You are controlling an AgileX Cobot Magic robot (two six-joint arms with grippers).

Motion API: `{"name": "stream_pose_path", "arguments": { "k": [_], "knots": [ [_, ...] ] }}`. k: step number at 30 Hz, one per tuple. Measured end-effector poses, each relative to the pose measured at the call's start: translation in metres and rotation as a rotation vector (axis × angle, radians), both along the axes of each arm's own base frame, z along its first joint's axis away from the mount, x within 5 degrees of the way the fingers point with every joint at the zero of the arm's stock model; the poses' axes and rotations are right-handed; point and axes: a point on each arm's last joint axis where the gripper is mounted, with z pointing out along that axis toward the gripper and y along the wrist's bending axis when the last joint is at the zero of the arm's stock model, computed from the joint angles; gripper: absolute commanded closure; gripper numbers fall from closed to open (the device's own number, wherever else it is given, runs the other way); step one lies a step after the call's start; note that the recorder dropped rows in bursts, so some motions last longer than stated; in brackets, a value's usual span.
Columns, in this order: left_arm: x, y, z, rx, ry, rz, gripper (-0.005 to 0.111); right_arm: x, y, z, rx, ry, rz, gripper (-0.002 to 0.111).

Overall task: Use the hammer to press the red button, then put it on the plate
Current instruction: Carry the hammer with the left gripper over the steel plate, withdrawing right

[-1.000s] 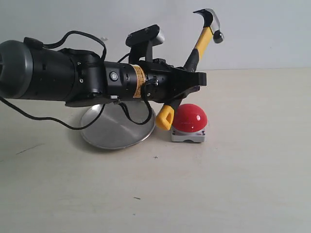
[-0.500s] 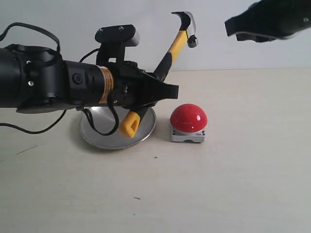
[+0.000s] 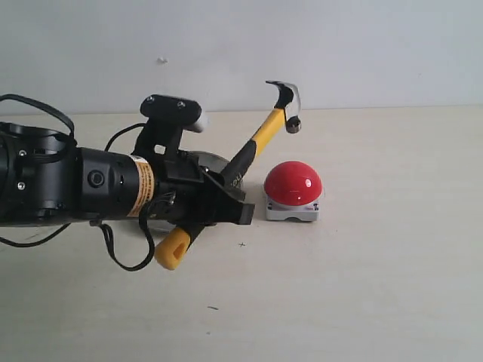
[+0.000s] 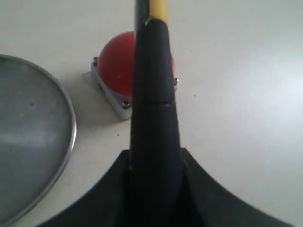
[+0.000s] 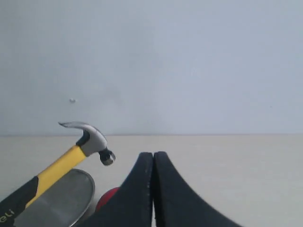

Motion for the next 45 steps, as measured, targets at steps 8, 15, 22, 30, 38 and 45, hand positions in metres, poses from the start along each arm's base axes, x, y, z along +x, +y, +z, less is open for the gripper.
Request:
{"name": "stream_pose_path", "arguments": {
  "k": [8,15,22,30,38,45],
  "knots": [
    [-0.015,0.006,-0.018,0.056,0.036,-0.036,0.107,-0.046,-0.009,-0.045,0.085,-0.115,-0.032,0.108],
    [-0.026,-0.004,-0.019,0.071,0.017,-0.103,0.107,-0.054,-0.01,-0.069,0.109,-0.086,-0.034,0.108],
    [-0.026,-0.004,-0.019,0.075,0.012,-0.111,0.107,-0.055,-0.009,-0.074,0.139,-0.038,-0.023,0.108],
    [-0.027,-0.003,-0.015,0.094,-0.03,-0.14,0.107,-0.055,-0.009,-0.074,0.154,-0.033,-0.024,0.108],
    [-0.036,0.007,0.041,0.016,-0.213,-0.163,0.107,-0.055,-0.009,-0.074,0.156,-0.033,-0.024,0.108],
    [-0.051,0.024,0.095,-0.098,-0.371,-0.133,0.107,-0.055,-0.009,-0.074,0.156,-0.033,-0.024,0.108]
  ]
}}
